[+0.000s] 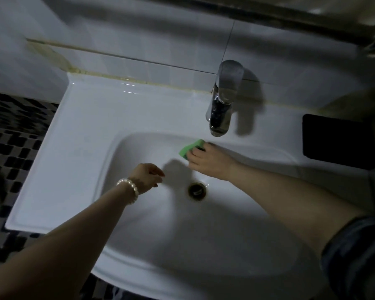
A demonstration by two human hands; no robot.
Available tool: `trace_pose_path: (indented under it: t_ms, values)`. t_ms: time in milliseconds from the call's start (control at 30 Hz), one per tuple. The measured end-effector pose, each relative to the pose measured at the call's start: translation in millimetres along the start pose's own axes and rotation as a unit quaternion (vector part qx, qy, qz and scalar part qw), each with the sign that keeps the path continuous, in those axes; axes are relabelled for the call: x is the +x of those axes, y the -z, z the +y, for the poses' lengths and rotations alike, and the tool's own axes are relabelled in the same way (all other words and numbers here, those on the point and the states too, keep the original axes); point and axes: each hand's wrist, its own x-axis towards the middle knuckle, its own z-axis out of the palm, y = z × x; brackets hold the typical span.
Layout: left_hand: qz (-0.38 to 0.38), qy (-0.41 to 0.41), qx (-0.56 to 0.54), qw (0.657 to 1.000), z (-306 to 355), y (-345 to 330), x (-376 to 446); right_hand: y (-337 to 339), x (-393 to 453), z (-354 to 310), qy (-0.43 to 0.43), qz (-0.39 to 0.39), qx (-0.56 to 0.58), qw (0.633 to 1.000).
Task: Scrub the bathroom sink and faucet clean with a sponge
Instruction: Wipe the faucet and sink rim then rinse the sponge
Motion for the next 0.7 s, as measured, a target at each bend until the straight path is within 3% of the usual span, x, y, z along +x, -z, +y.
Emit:
trace_pose_path:
  t_ms: [200, 467, 600, 700]
  values:
    - [-0.015, 0.004, 0.022, 1.000, 0, 7, -4, -8, -32, -22, -0.089, -0.076, -0.016, 0.993]
    - [-0.030, -0.013, 0.030, 0.999, 0, 4, -6, 6, 4, -27, -0.050, -0.088, -0.030, 0.994]
    - [-0.028, -0.013, 0.034, 0.999, -7, 9, -8, -13, -49, -18, -0.091, -0.103, 0.046, 0.989]
    - [-0.034, -0.006, 0.033, 0.999, -9, 13, -9, -26, -105, -19, -0.161, -0.181, 0.130, 0.961]
